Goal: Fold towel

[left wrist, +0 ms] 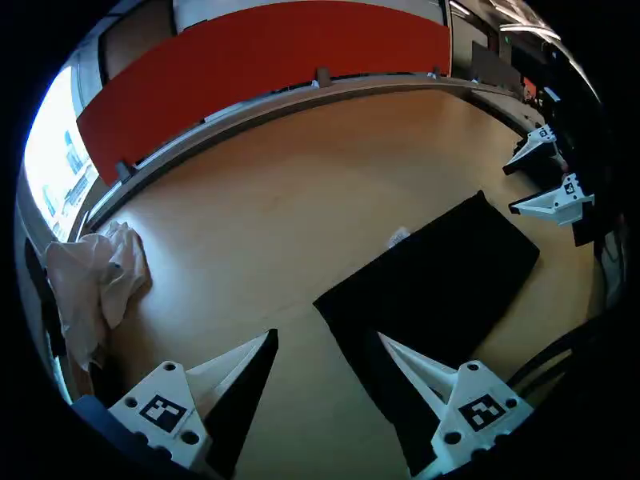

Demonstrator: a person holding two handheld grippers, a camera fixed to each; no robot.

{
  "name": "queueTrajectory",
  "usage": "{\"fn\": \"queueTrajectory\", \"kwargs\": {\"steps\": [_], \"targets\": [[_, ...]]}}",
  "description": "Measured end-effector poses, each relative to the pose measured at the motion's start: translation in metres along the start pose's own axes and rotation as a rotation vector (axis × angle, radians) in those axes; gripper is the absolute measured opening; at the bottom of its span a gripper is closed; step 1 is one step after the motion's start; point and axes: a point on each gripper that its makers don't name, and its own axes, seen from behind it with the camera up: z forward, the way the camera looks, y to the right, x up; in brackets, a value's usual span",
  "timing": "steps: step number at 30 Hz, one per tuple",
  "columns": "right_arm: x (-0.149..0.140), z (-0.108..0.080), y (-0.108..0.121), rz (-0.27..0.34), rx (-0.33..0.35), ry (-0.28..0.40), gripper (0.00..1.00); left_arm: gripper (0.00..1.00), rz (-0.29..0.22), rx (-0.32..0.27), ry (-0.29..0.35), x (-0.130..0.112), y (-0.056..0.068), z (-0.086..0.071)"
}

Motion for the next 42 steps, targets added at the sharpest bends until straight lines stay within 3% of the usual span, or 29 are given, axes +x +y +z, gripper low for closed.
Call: {"fn": "queueTrajectory", "kwargs": {"steps": [26, 35, 42], "targets": [[-0.062, -0.047, -0.051, 0.057, 0.033, 0.010, 1.00, 0.80, -0.129, -0.015, -0.028, -0.074, 0.040, -0.046], [-0.063, -0.045, -0.056, 0.034, 0.057, 0.014, 1.00, 0.81, -0.162, 0.016, -0.023, -0.082, 0.036, -0.053], [-0.061, -0.042, -0.062, -0.017, 0.103, 0.010, 1.00, 0.80, -0.228, 0.057, -0.023, -0.098, 0.026, -0.064]]}}
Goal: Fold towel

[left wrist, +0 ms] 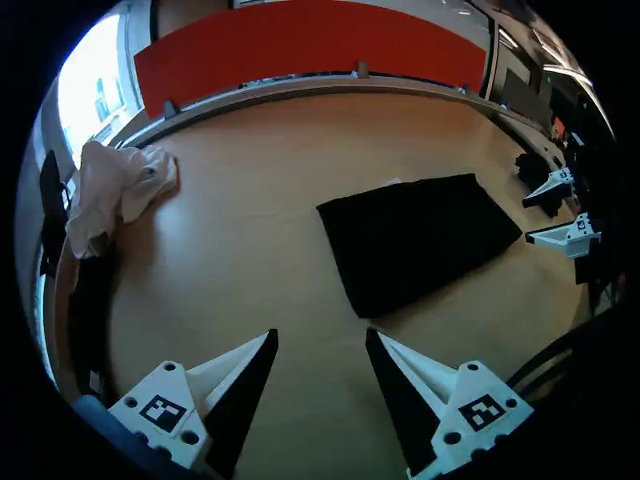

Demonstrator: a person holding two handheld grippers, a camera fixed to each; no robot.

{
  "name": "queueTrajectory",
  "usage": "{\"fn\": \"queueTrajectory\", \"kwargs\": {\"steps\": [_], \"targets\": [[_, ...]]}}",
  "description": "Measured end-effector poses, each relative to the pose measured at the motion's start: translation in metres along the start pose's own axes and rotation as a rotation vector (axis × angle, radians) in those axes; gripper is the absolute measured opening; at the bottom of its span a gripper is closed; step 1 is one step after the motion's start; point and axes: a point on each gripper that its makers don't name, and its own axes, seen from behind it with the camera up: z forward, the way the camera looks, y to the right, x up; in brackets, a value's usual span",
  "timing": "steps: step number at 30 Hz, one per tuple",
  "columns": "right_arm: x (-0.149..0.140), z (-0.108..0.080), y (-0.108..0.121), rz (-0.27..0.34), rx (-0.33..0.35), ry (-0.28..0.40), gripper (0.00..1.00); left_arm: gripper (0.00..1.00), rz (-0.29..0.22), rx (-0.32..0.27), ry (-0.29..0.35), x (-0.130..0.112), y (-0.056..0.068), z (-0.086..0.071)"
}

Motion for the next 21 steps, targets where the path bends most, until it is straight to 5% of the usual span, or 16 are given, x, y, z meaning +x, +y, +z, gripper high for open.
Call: {"fn": "queueTrajectory", "kwargs": {"steps": [15, 21], "targets": [[0.002, 0.009, -0.008, -0.111, 0.085, -0.037, 0.91, 0.81, -0.100, 0.079, 0.012, -0.024, -0.030, -0.028], [-0.012, 0.011, -0.009, -0.132, 0.107, -0.089, 0.63, 0.81, -0.127, 0.096, 0.013, -0.032, -0.036, -0.037]]}}
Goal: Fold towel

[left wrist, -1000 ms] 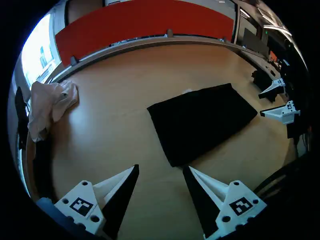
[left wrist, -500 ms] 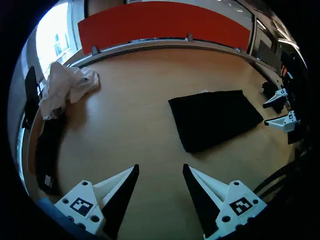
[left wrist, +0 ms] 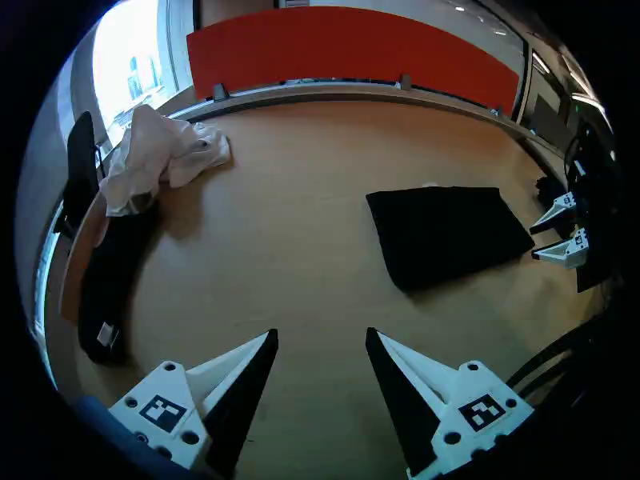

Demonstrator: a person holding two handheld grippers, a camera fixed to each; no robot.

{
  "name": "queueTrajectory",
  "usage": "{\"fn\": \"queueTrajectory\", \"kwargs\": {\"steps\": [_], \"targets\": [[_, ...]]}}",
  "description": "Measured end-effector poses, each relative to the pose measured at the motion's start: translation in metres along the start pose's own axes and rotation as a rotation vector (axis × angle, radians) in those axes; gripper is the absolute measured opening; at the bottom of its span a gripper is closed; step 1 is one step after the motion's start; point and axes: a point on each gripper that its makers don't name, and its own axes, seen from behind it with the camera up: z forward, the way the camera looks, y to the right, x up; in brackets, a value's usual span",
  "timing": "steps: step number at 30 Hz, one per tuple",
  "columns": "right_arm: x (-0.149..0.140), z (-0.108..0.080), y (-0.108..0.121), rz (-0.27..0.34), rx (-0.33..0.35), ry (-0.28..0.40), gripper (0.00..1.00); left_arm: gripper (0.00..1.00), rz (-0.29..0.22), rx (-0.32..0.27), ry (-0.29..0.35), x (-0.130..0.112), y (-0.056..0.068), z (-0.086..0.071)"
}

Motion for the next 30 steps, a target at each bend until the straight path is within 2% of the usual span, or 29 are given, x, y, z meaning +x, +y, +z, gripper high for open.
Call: {"fn": "queueTrajectory", "kwargs": {"steps": [3, 10, 15, 20, 22, 23, 30], "targets": [[-0.005, 0.002, 0.000, 0.007, 0.011, -0.014, 0.53, 0.81, -0.010, 0.007, -0.001, -0.004, -0.003, -0.004], [-0.009, 0.003, 0.005, 0.017, 0.012, -0.023, 0.51, 0.80, -0.022, 0.021, -0.005, -0.012, -0.011, -0.011], [-0.009, 0.004, 0.004, 0.009, 0.018, -0.025, 0.34, 0.81, -0.030, 0.028, -0.008, -0.014, -0.014, -0.013], [-0.009, 0.005, 0.001, 0.006, 0.026, -0.026, 0.22, 0.80, -0.028, 0.028, -0.006, -0.014, -0.015, -0.014], [-0.008, 0.005, 0.001, 0.007, 0.026, -0.022, 0.12, 0.81, -0.025, 0.028, -0.006, -0.014, -0.014, -0.015], [-0.007, 0.005, 0.001, 0.007, 0.025, -0.019, 0.09, 0.81, -0.024, 0.028, -0.006, -0.014, -0.014, -0.015], [-0.001, -0.001, 0.002, 0.011, 0.022, -0.004, 0.07, 0.80, -0.023, 0.026, -0.010, -0.014, -0.014, -0.015]]}}
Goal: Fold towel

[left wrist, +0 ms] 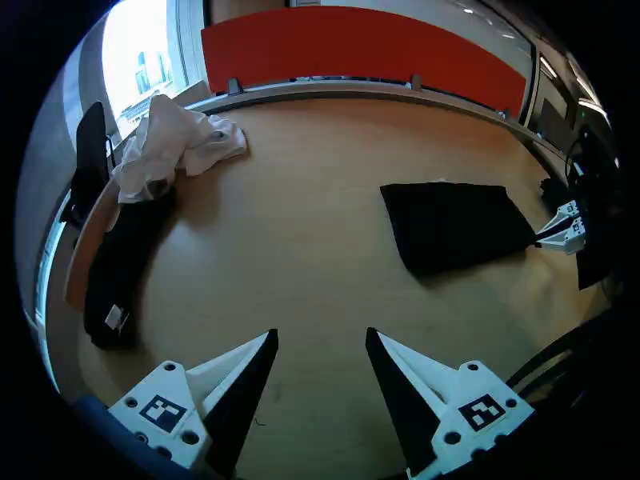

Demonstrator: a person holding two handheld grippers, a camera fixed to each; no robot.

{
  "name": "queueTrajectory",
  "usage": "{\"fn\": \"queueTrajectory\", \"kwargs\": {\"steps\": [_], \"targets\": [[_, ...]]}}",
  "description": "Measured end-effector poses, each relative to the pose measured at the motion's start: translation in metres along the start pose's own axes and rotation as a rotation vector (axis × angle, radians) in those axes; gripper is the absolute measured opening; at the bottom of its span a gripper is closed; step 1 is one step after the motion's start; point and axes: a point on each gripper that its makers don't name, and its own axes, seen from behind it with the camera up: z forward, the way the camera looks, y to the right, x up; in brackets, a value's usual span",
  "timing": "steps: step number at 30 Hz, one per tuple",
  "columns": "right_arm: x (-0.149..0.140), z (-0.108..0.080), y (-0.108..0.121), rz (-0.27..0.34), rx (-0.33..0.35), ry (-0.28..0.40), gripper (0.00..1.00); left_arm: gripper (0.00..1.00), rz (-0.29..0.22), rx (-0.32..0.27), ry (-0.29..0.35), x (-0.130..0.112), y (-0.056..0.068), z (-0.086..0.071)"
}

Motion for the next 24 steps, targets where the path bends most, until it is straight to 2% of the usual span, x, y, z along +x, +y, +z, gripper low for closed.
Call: {"fn": "queueTrajectory", "kwargs": {"steps": [5, 12, 24], "targets": [[0.019, -0.012, 0.005, -0.013, -0.022, 0.038, 0.07, 0.81, 0.002, 0.001, 0.002, 0.002, -0.001, 0.000], [0.057, -0.038, 0.010, -0.043, -0.042, 0.099, 0.07, 0.80, -0.002, -0.003, 0.009, 0.007, 0.001, 0.000], [0.107, -0.079, 0.017, -0.130, -0.082, 0.164, 0.07, 0.80, 0.000, -0.011, 0.022, 0.015, 0.009, -0.002]]}}
